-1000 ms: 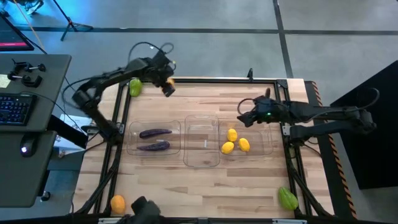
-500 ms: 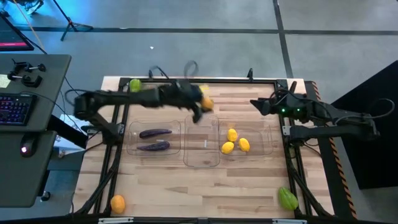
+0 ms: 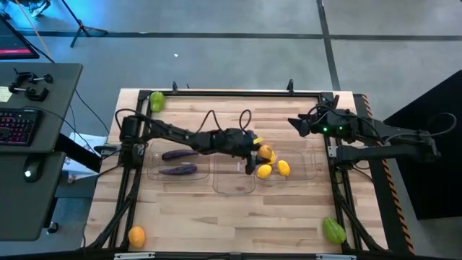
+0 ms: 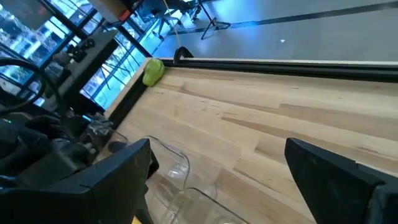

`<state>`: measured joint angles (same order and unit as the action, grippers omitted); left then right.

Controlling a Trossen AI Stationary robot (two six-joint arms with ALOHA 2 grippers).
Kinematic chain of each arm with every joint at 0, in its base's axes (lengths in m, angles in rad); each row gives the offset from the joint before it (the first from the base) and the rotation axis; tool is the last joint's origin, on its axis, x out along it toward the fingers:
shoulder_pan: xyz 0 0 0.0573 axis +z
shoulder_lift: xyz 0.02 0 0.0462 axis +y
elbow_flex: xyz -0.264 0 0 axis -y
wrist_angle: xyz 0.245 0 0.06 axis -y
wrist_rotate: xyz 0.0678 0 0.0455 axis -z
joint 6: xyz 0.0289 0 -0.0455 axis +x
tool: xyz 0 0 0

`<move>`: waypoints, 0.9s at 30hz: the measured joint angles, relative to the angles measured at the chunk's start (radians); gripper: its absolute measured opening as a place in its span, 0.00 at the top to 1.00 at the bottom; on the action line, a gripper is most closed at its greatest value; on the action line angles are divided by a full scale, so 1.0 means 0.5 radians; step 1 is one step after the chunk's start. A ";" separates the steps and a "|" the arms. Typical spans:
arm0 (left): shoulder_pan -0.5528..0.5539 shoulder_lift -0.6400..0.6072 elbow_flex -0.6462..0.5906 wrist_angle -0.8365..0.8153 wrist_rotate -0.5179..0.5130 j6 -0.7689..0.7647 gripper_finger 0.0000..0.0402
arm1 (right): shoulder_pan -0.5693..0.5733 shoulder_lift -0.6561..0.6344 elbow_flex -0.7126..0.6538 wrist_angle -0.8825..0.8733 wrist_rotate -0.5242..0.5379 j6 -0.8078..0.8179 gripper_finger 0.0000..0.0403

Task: Sort produce into baskets
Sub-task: Put the lemon into the right transparent bin

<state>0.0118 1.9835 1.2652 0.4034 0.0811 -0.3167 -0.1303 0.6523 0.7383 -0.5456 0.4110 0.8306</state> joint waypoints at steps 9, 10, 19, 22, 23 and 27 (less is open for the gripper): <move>0.001 0.011 0.000 -0.013 -0.095 -0.003 0.46 | 0.000 0.085 0.000 -0.080 -0.002 -0.056 0.10; 0.001 0.011 0.000 -0.014 -0.138 -0.035 0.45 | 0.000 0.102 0.000 -0.101 -0.003 -0.056 0.10; 0.015 -0.042 0.003 -0.089 -0.181 -0.096 0.30 | 0.000 0.169 0.000 0.054 -0.093 -0.056 0.10; 0.016 -0.067 0.005 -0.212 -0.167 -0.096 0.27 | 0.001 0.140 0.000 0.194 -0.093 -0.062 0.10; 0.016 -0.076 0.004 -0.239 -0.126 -0.080 0.26 | 0.001 0.126 0.000 0.245 -0.093 -0.063 0.10; 0.017 -0.231 0.000 -0.368 0.246 -0.047 0.26 | 0.000 0.110 0.000 0.397 -0.104 -0.027 0.10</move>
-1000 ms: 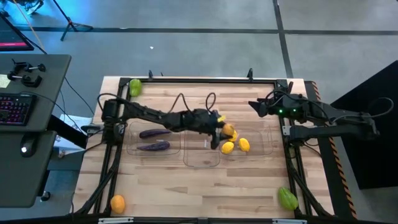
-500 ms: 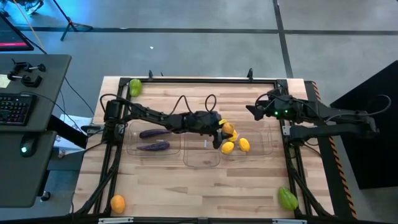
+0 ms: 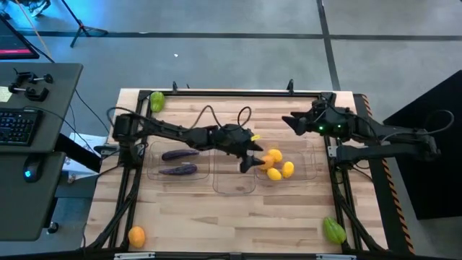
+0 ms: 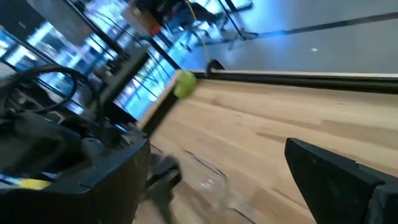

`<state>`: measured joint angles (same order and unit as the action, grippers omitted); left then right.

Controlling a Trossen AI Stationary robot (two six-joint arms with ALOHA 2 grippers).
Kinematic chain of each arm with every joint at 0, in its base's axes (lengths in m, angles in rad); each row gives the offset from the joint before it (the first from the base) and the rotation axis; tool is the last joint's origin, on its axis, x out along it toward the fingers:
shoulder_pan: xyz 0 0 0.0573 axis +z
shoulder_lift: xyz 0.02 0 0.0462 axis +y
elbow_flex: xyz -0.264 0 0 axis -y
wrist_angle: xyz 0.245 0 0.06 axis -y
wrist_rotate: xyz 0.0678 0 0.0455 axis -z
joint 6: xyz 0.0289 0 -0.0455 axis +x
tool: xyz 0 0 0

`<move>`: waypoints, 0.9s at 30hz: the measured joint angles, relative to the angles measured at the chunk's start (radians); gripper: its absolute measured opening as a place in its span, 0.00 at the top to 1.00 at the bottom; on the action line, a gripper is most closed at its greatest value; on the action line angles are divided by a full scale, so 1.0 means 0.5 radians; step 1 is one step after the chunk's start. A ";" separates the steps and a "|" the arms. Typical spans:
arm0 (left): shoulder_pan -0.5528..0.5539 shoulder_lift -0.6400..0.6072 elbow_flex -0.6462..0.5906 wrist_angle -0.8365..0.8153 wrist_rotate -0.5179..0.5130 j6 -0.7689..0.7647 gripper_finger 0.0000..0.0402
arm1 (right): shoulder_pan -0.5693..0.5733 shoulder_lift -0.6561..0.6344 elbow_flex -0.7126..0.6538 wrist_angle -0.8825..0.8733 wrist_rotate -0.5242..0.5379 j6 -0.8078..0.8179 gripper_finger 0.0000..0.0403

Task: Sort produce into baskets
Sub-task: Put the lemon into the right transparent bin

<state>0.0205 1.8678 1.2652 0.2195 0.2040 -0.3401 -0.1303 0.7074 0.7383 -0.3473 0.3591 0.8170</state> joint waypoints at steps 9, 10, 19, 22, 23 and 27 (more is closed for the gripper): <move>-0.096 -0.614 0.001 -1.124 0.010 0.079 0.26 | 0.001 0.018 0.000 0.212 -0.005 0.141 0.10; -0.145 -0.690 -0.001 -1.262 -0.118 0.110 0.26 | 0.000 0.029 0.000 0.211 -0.005 0.146 0.10; -0.620 -1.135 -0.357 -1.897 -0.676 -0.719 0.26 | 0.001 0.211 0.000 0.208 -0.051 0.211 0.10; -0.770 -1.145 -0.511 -2.061 -0.543 -1.084 0.26 | 0.000 0.299 0.000 0.210 -0.140 0.217 0.10; -0.823 -1.145 -0.561 -2.091 -0.487 -1.209 0.26 | 0.000 0.332 0.000 0.208 -0.178 0.213 0.10; -1.010 -1.109 -0.779 -2.112 0.030 -1.714 0.26 | 0.001 0.446 0.000 0.186 -0.312 0.200 0.10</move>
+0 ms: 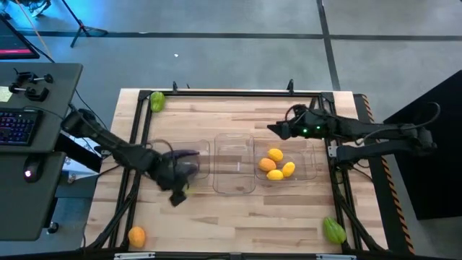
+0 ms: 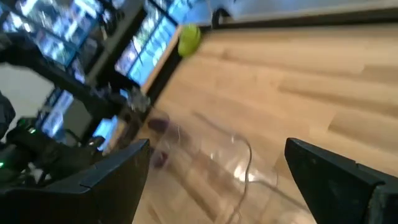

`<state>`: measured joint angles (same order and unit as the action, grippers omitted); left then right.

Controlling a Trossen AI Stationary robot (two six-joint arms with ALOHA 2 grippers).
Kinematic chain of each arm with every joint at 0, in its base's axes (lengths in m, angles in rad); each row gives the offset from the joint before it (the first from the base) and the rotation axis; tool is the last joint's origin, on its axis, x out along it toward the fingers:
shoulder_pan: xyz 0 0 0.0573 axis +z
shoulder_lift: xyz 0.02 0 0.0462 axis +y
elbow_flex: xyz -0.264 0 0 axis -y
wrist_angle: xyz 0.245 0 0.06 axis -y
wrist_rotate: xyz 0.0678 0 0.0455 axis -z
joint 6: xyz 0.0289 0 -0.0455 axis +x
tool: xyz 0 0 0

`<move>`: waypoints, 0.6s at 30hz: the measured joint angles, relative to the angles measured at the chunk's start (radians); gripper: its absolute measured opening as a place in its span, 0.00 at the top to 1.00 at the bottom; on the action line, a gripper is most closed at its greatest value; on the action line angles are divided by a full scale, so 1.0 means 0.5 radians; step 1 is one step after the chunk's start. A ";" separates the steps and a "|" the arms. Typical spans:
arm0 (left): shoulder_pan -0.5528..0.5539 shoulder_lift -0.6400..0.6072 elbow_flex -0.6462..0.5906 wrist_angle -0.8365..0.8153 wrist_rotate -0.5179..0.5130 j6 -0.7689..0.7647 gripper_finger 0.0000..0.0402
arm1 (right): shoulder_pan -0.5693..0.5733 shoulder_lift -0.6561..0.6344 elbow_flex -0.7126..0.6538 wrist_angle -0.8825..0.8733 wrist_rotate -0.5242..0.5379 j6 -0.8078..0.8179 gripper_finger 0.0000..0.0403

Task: Sort produce into baskets
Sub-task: Put the lemon into the right transparent bin

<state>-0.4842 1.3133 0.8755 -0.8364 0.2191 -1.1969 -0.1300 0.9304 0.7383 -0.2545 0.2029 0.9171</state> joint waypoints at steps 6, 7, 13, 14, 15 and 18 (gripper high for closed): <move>-0.225 0.092 -0.141 0.021 0.746 -0.373 0.26 | 0.000 0.080 0.000 -0.034 -0.105 -0.068 0.10; -0.271 0.101 -0.141 0.023 0.784 -0.417 0.26 | 0.000 0.079 0.000 -0.036 -0.123 -0.081 0.10; -0.581 0.165 -0.140 0.120 0.904 -0.755 0.26 | 0.000 0.032 0.000 -0.037 -0.222 -0.196 0.10; -0.626 0.181 -0.140 0.149 0.904 -0.792 0.26 | 0.000 0.024 0.000 -0.040 -0.222 -0.219 0.10; -0.663 0.203 -0.140 0.187 0.906 -0.819 0.26 | 0.000 0.020 0.000 -0.045 -0.223 -0.236 0.10; -0.755 0.279 -0.139 0.238 0.921 -0.891 0.26 | 0.000 0.019 0.000 -0.052 -0.223 -0.282 0.10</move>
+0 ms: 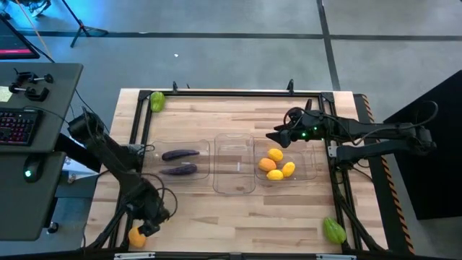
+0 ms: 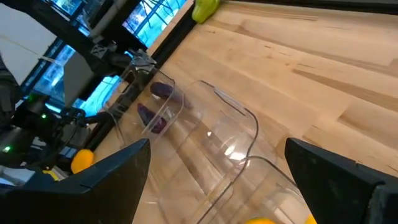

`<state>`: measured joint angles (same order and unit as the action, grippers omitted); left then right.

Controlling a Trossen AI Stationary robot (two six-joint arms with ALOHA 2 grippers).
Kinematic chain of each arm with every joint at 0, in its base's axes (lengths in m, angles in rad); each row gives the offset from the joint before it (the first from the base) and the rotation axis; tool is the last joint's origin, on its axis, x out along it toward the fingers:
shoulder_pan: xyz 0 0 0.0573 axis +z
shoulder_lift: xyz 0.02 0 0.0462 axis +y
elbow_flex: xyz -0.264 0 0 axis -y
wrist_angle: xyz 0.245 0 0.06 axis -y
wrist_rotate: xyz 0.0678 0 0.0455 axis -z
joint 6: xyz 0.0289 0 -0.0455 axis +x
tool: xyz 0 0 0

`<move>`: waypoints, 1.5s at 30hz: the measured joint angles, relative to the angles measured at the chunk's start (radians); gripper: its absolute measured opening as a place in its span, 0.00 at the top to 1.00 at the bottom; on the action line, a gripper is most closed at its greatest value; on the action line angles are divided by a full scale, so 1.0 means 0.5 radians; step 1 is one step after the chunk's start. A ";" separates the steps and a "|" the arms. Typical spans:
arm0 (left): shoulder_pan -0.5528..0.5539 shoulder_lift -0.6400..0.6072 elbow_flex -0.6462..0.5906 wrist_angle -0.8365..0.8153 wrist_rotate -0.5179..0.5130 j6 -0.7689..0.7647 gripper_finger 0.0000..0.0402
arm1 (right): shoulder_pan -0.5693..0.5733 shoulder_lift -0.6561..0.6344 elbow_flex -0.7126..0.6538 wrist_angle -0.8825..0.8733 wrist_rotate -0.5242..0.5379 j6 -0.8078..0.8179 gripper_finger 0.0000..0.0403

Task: Sort produce into baskets
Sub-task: Put the lemon into the right transparent bin

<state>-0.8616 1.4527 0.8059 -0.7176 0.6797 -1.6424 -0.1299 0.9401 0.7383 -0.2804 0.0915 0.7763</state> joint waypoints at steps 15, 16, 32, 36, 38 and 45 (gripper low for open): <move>-0.113 0.434 0.002 0.321 0.268 0.209 0.26 | 0.000 0.001 0.000 -0.170 -0.006 -0.051 0.10; -0.114 0.446 0.005 0.320 0.272 0.225 0.26 | 0.000 0.001 0.000 -0.171 -0.006 -0.051 0.10; 0.244 0.362 0.004 0.219 -0.129 0.541 0.26 | -0.001 0.001 0.000 -0.178 0.010 -0.031 0.10; 0.404 0.292 -0.003 0.213 -0.298 0.623 0.26 | -0.001 0.001 0.000 -0.179 0.010 0.010 0.10; 0.484 0.235 0.008 0.213 -0.348 0.649 0.26 | -0.001 0.001 0.000 -0.179 0.012 0.017 0.10; 0.640 0.047 0.179 -0.081 -0.571 0.784 0.26 | -0.001 0.001 0.000 -0.179 0.011 0.031 0.10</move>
<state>-0.5415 1.4760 0.8952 -0.7583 0.3943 -1.2502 -0.1303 0.9405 0.7383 -0.3698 0.0971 0.7917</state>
